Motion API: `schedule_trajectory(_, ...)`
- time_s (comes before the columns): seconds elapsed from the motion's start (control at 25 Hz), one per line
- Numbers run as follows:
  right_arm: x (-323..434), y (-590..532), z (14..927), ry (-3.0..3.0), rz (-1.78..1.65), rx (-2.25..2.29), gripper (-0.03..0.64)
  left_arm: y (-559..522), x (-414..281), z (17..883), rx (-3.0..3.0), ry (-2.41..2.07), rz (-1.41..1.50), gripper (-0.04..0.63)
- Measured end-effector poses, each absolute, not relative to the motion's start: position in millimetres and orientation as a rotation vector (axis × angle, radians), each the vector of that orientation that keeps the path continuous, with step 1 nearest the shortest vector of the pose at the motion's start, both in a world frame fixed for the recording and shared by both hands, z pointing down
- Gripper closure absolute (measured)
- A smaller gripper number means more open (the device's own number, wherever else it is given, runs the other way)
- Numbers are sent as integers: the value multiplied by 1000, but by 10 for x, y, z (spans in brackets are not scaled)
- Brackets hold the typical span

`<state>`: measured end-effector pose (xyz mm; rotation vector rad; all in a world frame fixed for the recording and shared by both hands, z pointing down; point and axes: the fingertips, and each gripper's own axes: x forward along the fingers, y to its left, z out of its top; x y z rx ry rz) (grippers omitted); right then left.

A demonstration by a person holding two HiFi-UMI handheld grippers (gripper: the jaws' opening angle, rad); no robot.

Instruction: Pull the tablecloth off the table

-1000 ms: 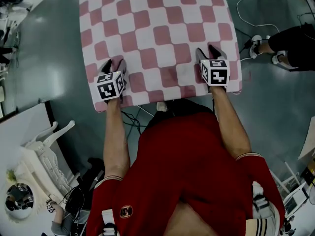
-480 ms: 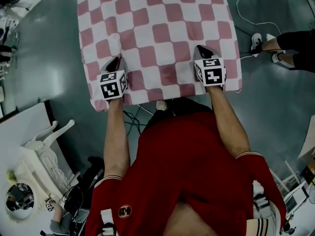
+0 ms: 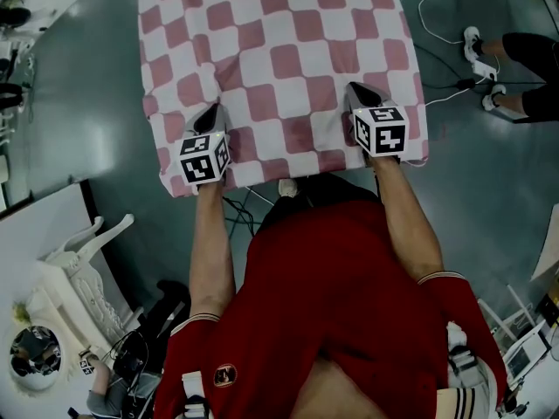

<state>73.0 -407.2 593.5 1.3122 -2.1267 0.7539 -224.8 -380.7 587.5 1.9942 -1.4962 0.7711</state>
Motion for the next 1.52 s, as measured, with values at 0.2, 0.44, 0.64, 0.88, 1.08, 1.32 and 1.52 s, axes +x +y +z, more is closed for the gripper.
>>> schedule_trajectory(0.2,729,-4027,5730,-2201,678,1333,608,-3738,-2148,5710,2052,-1474,696,589)
schedule_trajectory(0.44,-125,-3504,5550,-2404,520,1017,607,-3619,-2074,5486,2114,-1460,597,589)
schedule_trajectory(0.64,-95,-3362,5512,-2353,428,1096,606,-3523,-1987,5401,2169,-1421,573,589)
schedule_trajectory(0.88,794,-3567,5665,-2194,599,1340,512,-3386,-1955,5382,2179,-1404,527,589)
schedule_trajectory(1.08,1127,-3663,5856,-2099,624,1370,436,-3316,-1889,5398,2182,-1405,550,588)
schedule_trajectory(1.32,1311,-3690,6186,-2008,644,1356,324,-3153,-1814,5450,2169,-1427,557,589)
schedule_trajectory(1.52,1326,-3751,6215,-2008,694,1343,317,-3153,-1793,5418,2162,-1443,569,588)
